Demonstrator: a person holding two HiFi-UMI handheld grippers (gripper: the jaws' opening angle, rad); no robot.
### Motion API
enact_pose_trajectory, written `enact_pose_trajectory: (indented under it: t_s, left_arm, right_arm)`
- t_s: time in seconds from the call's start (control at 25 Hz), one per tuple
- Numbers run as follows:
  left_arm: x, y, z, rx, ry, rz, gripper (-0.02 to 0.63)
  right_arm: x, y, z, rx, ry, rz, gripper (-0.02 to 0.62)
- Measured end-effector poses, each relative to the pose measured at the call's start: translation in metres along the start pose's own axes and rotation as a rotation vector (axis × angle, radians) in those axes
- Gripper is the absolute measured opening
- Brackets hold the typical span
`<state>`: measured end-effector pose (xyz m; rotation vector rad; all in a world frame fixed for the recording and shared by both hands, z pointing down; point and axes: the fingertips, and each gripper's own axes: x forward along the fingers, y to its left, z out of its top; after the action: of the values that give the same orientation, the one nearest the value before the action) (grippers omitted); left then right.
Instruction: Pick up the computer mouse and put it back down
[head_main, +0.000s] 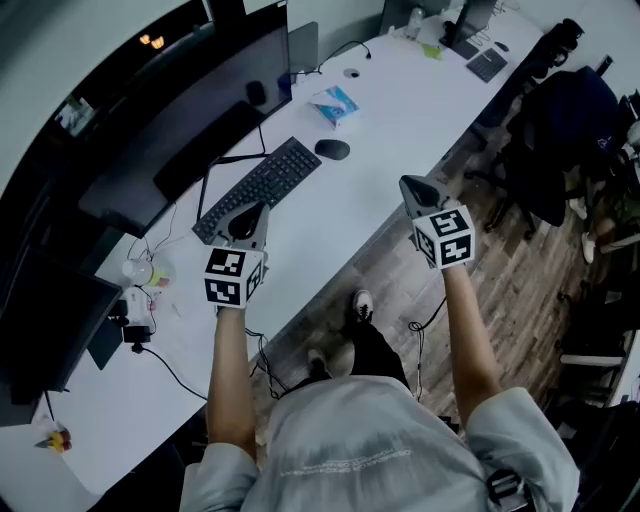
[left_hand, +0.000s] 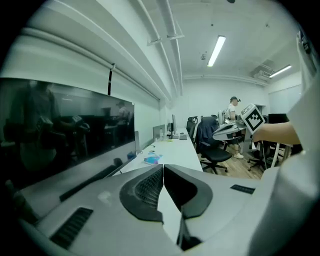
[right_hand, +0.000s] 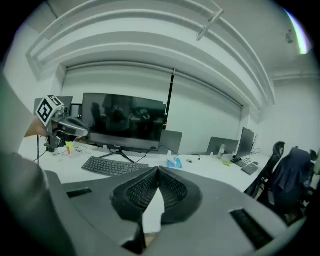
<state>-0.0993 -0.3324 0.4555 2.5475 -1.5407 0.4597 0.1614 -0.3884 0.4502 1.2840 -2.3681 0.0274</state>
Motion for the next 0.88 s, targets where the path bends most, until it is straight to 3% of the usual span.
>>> enact_pose_trajectory:
  t_s: [0.52,0.88]
  left_arm:
    - [-0.074,-0.022,0.060,0.110,-0.157,-0.054,0.014]
    - [-0.111,-0.050,0.092,0.194,-0.228,-0.102,0.014]
  right_arm:
    - [-0.121,0.047,0.057,-0.073,-0.096,-0.146,0.003]
    - [-0.179,0.083,0.083,-0.110,-0.152,-0.187,0.003]
